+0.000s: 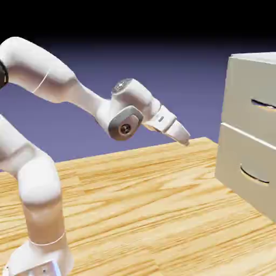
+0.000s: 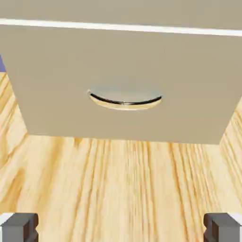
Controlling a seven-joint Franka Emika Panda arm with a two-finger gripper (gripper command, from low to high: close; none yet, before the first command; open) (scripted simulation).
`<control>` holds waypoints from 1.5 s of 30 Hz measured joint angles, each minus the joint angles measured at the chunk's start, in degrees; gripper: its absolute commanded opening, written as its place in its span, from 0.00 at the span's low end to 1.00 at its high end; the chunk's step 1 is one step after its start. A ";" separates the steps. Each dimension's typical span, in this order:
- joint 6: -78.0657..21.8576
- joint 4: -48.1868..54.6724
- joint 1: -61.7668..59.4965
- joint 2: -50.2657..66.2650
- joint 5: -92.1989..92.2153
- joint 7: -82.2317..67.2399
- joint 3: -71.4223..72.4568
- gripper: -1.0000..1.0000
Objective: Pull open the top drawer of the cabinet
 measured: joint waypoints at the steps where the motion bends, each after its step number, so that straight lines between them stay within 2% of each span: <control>1: -0.41 0.82 1.53 -0.63 -2.15 -2.49 -1.10 0.50; 45: -18.46 36.88 69.04 -28.30 -96.90 -112.13 -49.64 0.50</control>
